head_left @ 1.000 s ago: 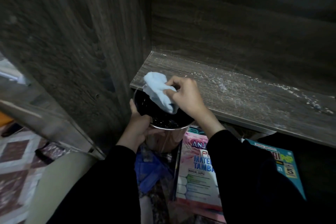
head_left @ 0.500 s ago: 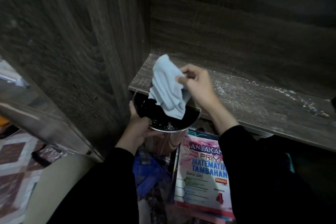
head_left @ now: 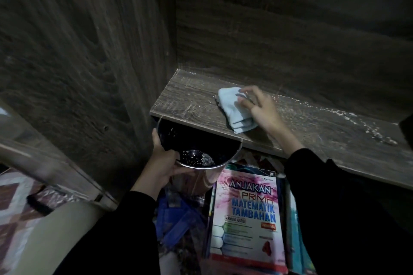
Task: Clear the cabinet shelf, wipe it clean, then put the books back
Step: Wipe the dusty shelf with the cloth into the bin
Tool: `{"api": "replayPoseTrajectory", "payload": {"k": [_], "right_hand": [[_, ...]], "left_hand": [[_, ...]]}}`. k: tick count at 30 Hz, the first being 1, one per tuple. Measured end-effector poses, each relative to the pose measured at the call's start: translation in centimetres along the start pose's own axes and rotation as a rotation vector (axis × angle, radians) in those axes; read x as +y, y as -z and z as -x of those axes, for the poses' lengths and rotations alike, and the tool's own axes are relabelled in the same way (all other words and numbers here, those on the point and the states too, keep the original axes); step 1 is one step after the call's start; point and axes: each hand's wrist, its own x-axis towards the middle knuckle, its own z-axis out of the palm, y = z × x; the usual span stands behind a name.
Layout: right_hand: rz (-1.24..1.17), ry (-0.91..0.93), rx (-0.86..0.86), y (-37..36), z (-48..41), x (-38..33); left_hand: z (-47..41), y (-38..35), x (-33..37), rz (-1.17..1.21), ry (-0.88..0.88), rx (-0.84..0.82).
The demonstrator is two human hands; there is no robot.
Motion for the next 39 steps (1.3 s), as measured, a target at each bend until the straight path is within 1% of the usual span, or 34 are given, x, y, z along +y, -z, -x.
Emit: {"api": "replayPoseTrajectory", "payload": {"k": [3, 4, 5, 7, 8, 10, 12, 13, 16, 18, 20, 21, 22, 24, 25, 26, 28, 29, 30, 31, 33, 36, 39], "right_hand": [[0.379, 0.040, -0.099, -1.7, 0.3, 1.3], [0.464, 0.038, -0.113, -2.4, 0.4, 1.6], [0.535, 0.039, -0.103, -2.9, 0.4, 1.6], [0.653, 0.056, -0.031, -3.9, 0.2, 1.0], [0.680, 0.068, -0.002, -4.4, 0.0, 0.4], [0.676, 0.071, -0.044, -5.7, -0.1, -1.0], [0.650, 0.056, -0.159, -7.2, 0.0, -2.2], [0.665, 0.093, -0.197, -8.0, 0.3, -2.7], [0.669, 0.323, -0.264, -9.6, 1.5, -3.7], [0.549, 0.454, -0.309, -9.5, 1.9, -3.8], [0.333, 0.518, -0.295, -8.7, 1.8, -3.6], [0.238, 0.499, -0.221, -8.0, 1.4, -3.3], [0.180, 0.441, -0.100, -7.3, 0.8, -2.8], [0.183, 0.274, 0.167, -5.9, -1.0, -1.3], [0.220, 0.172, 0.252, -5.4, -1.8, -0.6], [0.285, 0.064, 0.283, -5.2, -2.5, 0.1], [0.468, -0.120, 0.212, -5.7, -3.6, 0.5], [0.525, -0.165, 0.150, -6.3, -4.0, 0.2], [0.553, -0.170, 0.087, -7.1, -4.6, -0.3], [0.570, -0.142, 0.030, -7.8, -5.1, -1.2], [0.608, -0.020, -0.063, -9.7, -6.0, -2.9], [0.621, 0.232, -0.197, -11.8, -5.6, -4.7], [0.568, 0.476, -0.291, -11.6, -3.2, -5.1]], "left_hand": [[0.5, 0.0, 0.1, -0.024, -0.005, -0.009], [0.5, 0.0, 0.1, -0.024, -0.004, -0.012], [0.5, 0.1, 0.1, -0.025, -0.003, -0.015], [0.5, 0.2, 0.0, -0.029, -0.001, -0.011], [0.4, 0.3, 0.0, -0.029, 0.001, -0.009], [0.1, 0.4, 0.0, -0.019, 0.003, -0.003], [0.0, 0.4, -0.1, -0.012, -0.009, 0.010], [0.1, 0.3, 0.0, -0.008, -0.018, 0.014], [0.1, 0.2, 0.2, 0.013, -0.023, 0.028], [0.1, 0.3, 0.3, 0.019, -0.021, 0.038], [0.0, 0.3, 0.3, 0.024, -0.026, 0.043], [-0.1, 0.4, 0.3, 0.032, -0.025, 0.042], [-0.2, 0.5, 0.4, 0.040, -0.019, 0.041], [-0.4, 0.8, 0.4, 0.051, -0.004, 0.041], [-0.4, 0.9, 0.4, 0.053, 0.001, 0.037], [-0.4, 1.0, 0.4, 0.055, 0.004, 0.034], [-0.3, 1.0, 0.4, 0.062, 0.011, 0.032], [-0.3, 1.0, 0.5, 0.067, 0.012, 0.030], [-0.3, 1.0, 0.5, 0.070, 0.012, 0.029], [-0.3, 1.0, 0.6, 0.073, 0.010, 0.027], [-0.3, 0.8, 0.7, 0.079, 0.006, 0.029], [-0.3, 0.6, 1.0, 0.084, 0.004, 0.034], [-0.2, 0.5, 1.2, 0.085, -0.012, 0.043]]}}
